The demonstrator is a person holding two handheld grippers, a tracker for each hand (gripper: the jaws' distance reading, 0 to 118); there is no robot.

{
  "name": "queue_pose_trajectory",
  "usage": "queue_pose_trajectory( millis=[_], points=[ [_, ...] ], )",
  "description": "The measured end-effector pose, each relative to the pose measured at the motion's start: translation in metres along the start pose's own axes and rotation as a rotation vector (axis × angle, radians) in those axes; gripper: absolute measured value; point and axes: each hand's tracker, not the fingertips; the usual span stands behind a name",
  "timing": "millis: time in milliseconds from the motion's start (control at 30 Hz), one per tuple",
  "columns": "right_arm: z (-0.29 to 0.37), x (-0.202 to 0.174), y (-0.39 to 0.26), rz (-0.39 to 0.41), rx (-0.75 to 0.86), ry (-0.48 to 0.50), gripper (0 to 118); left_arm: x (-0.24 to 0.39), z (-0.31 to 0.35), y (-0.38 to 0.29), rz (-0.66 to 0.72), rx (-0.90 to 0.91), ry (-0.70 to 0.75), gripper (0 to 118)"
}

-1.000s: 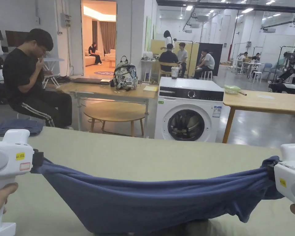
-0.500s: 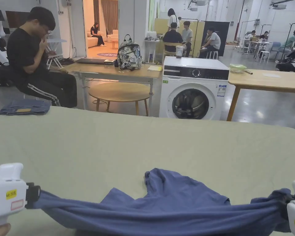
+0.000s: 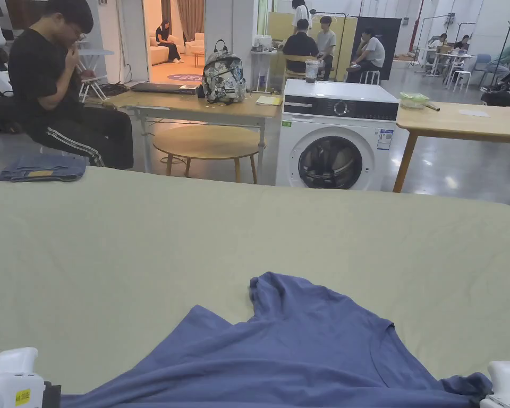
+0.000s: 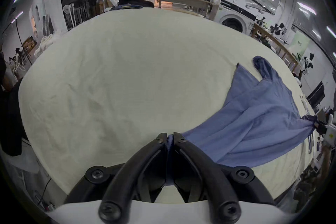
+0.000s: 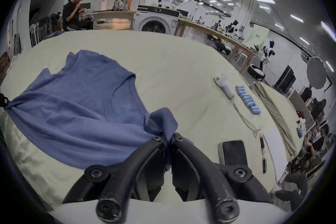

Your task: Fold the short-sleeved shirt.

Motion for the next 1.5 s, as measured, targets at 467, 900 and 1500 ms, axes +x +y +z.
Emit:
queue_pose_trajectory(
  millis=[467, 900, 1500],
  points=[
    [0.035, -0.047, 0.023, -0.091, 0.231, 0.102, 67, 0.044, 0.044, 0.037, -0.033, 0.231, -0.094, 68],
    [0.065, -0.123, 0.067, -0.21, 0.525, 0.176, 6, 0.164, 0.084, 0.039, -0.196, 0.568, -0.099, 9],
    [0.07, -0.145, 0.073, -0.061, 0.526, 0.218, 0, 0.108, 0.082, 0.04, -0.19, 0.373, -0.045, 0]
  ],
)
